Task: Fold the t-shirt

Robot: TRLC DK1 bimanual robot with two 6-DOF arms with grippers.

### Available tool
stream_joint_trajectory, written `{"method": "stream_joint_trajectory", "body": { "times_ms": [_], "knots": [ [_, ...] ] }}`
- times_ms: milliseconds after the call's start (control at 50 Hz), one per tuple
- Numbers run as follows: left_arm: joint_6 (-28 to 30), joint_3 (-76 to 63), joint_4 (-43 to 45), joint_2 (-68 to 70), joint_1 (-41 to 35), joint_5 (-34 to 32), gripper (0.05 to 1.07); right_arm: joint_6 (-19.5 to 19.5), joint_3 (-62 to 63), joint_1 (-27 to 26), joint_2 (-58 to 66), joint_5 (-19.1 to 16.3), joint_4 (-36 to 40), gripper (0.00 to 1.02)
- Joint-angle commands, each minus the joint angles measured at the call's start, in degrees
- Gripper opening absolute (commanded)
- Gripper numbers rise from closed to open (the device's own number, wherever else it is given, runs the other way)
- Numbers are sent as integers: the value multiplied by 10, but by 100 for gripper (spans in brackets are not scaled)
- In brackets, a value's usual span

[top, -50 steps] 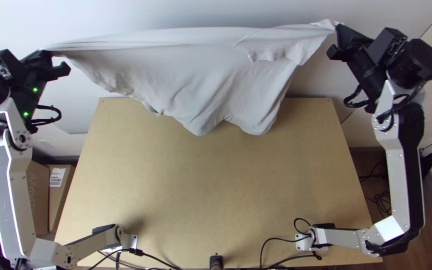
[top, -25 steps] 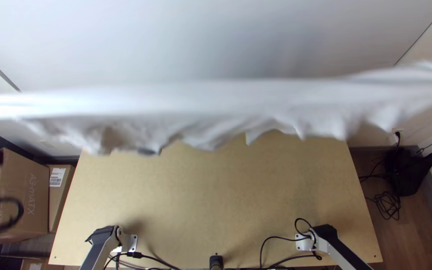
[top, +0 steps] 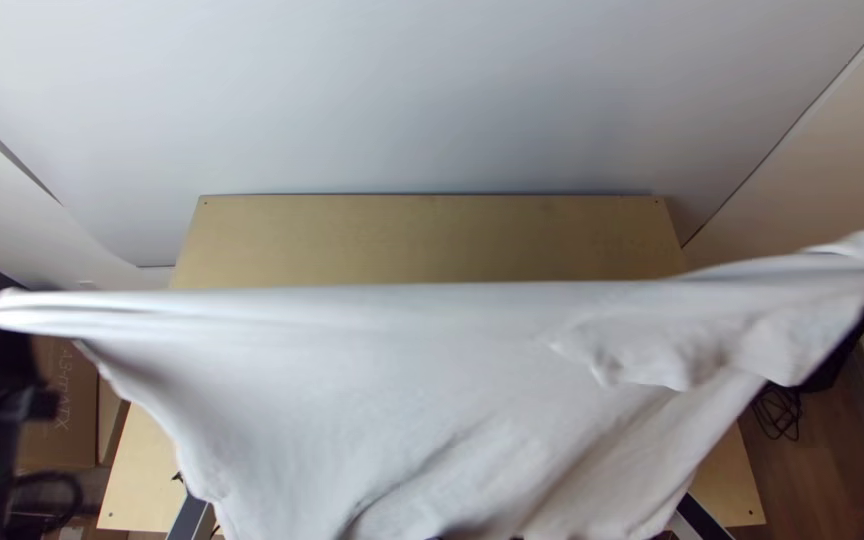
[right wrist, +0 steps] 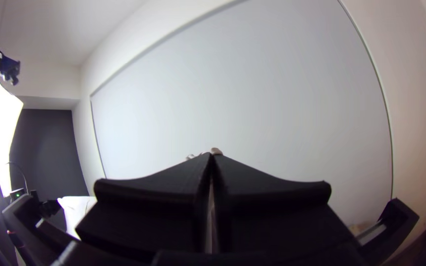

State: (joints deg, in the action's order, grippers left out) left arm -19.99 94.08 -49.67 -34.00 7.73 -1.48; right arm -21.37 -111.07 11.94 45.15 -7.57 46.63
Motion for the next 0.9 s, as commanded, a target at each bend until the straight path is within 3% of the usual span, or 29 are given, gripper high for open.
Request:
{"method": "stream_joint_trajectory", "body": {
  "times_ms": [0,100,220,400,620,880],
  "knots": [
    [-22,-126,-3,22,-22,6,8,-39,134,2,-26,9,-21,2],
    [-29,-282,20,53,-37,-23,8,-45,314,47,-59,9,-59,2],
    [-20,-436,69,57,-32,-50,8,-86,488,82,-66,8,-118,2],
    [17,-567,186,-16,-12,-71,8,-122,660,84,-7,-6,-255,2],
    [38,-566,309,-208,6,-80,8,-141,656,62,194,-6,-341,2],
    [50,-434,360,-454,24,-79,8,-110,544,40,390,-6,-401,2]
  ]
}}
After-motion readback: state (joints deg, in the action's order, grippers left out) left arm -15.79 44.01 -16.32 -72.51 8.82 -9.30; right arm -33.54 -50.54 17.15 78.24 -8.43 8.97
